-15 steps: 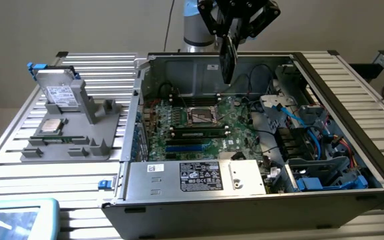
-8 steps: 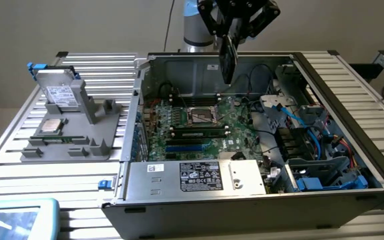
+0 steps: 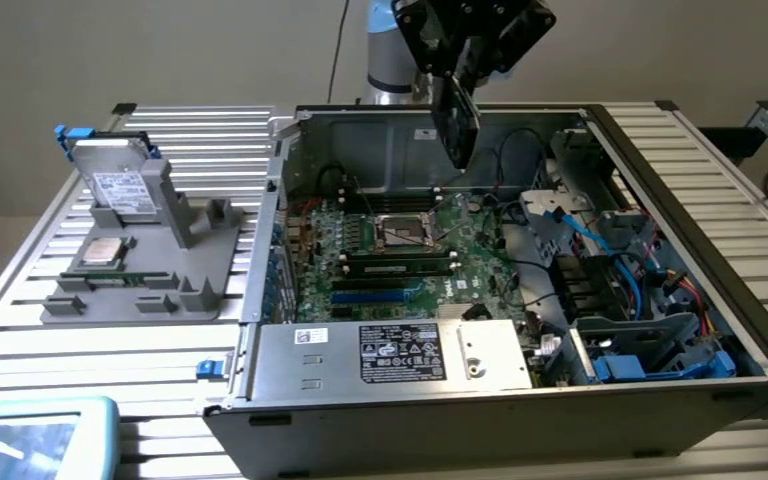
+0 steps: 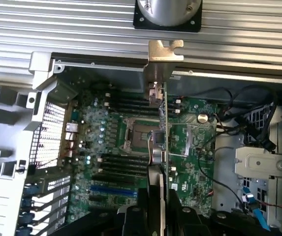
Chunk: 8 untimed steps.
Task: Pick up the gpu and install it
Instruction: 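Insert the gpu into the slot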
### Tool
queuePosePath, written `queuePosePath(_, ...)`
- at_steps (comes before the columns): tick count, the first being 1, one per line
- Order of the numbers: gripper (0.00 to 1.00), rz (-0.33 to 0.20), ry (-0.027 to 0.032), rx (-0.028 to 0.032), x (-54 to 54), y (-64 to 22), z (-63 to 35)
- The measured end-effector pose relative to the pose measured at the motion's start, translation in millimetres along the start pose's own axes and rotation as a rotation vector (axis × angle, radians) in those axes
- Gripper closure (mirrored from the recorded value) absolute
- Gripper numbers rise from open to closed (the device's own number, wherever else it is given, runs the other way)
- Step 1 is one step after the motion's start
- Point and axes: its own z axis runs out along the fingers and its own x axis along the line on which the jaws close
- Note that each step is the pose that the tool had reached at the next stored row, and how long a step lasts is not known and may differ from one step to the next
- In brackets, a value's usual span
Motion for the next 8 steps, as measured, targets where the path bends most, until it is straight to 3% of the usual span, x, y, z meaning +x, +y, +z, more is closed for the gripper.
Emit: queuePosePath(8, 0.73, -0.144, 0.0204, 0.0052, 0.0, 0.0, 0.1)
